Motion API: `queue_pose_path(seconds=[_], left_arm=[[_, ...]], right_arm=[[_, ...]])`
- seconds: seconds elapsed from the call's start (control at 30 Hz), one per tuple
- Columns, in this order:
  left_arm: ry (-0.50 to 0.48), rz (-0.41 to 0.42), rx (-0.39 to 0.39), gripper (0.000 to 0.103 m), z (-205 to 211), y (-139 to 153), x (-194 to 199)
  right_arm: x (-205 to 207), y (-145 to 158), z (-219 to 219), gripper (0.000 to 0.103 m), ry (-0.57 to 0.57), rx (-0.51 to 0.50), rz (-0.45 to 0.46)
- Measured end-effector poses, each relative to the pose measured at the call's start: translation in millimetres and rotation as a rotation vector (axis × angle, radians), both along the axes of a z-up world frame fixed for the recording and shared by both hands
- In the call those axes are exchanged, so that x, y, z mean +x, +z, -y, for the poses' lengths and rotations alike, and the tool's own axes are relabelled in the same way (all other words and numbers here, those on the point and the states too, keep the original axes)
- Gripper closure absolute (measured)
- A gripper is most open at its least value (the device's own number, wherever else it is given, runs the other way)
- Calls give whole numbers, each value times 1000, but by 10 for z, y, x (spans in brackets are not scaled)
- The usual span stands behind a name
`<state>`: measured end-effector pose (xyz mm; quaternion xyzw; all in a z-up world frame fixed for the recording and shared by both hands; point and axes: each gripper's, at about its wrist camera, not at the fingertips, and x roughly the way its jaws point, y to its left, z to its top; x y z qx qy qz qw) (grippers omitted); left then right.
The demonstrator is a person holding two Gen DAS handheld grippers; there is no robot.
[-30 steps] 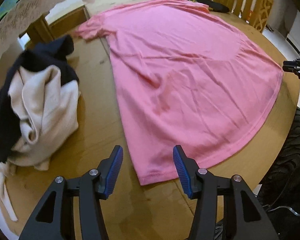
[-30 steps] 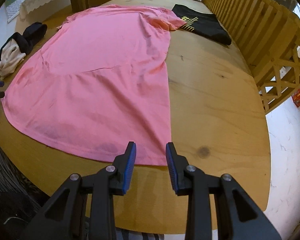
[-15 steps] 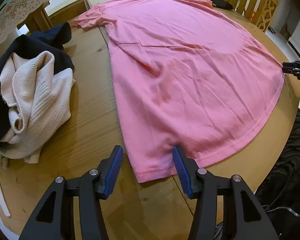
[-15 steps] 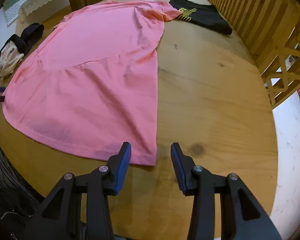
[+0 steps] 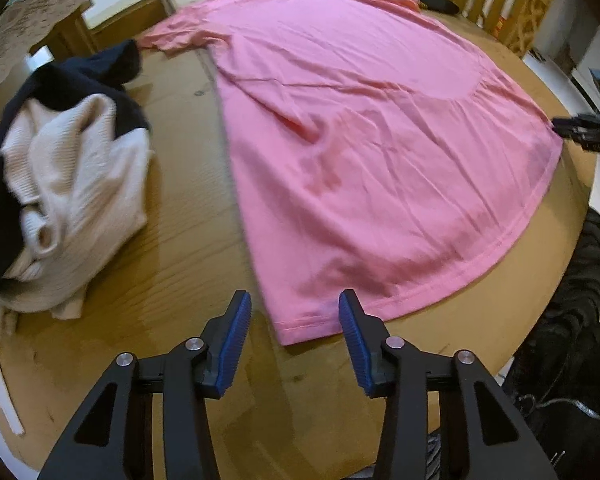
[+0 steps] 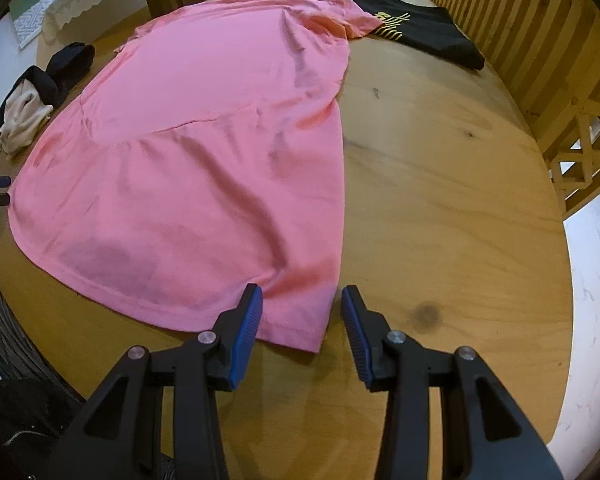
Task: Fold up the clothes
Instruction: 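Move both open grippers to the garment hem, then grasp the pink garment hem with both grippers and pull it taut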
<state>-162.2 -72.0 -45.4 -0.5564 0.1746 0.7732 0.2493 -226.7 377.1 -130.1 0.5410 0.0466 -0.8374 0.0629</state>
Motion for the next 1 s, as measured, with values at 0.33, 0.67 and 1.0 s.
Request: queue_pose_path(seconds=[0.33,0.67,1.0], left_arm=[[-42,27,112,100,25,66,-25],[21,-30,188,99,427,508,3],[-4,7,110,100,273,293,76]], right_arm=[[68,114,76,98,31,-87,5],[203,467,221,99,17,-66,-35],[177,419,428,99,26,89,-39]])
